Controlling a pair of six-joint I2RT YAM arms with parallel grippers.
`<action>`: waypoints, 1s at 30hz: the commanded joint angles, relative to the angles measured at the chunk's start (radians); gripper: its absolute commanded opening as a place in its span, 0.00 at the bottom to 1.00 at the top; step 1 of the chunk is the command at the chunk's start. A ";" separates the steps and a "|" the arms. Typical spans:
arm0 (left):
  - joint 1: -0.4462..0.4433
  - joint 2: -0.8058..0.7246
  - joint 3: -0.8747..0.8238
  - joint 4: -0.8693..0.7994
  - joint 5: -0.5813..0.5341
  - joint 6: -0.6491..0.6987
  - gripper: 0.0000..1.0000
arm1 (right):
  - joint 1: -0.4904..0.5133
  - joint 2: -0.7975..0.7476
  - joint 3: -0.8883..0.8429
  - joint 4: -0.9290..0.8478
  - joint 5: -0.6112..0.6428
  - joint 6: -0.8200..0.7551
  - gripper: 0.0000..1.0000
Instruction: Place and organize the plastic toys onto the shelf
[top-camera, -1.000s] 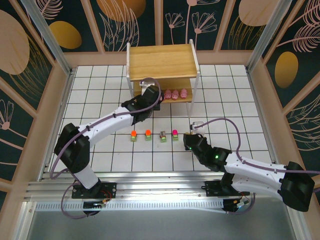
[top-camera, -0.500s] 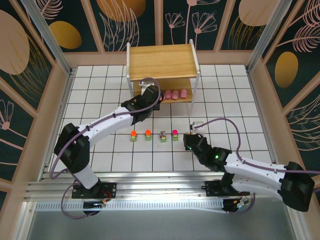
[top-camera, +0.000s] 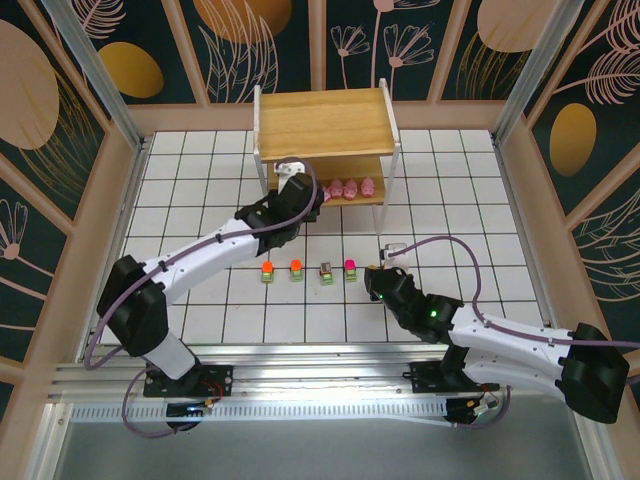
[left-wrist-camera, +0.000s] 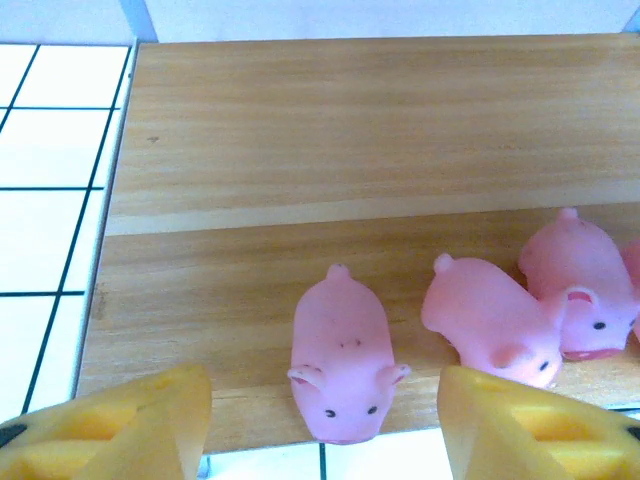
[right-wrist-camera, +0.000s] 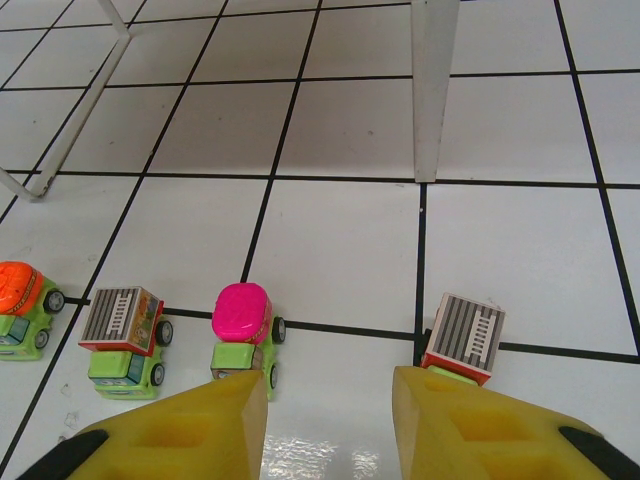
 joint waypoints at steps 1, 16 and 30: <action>-0.042 -0.028 -0.013 0.011 -0.046 0.008 0.62 | -0.007 -0.010 -0.016 0.012 0.010 0.000 0.39; -0.210 -0.209 -0.262 0.043 -0.112 -0.031 0.62 | -0.090 0.069 0.075 -0.106 0.001 0.100 0.52; -0.220 -0.461 -0.625 0.033 -0.106 -0.094 0.63 | -0.177 0.159 0.173 -0.231 -0.026 0.181 0.56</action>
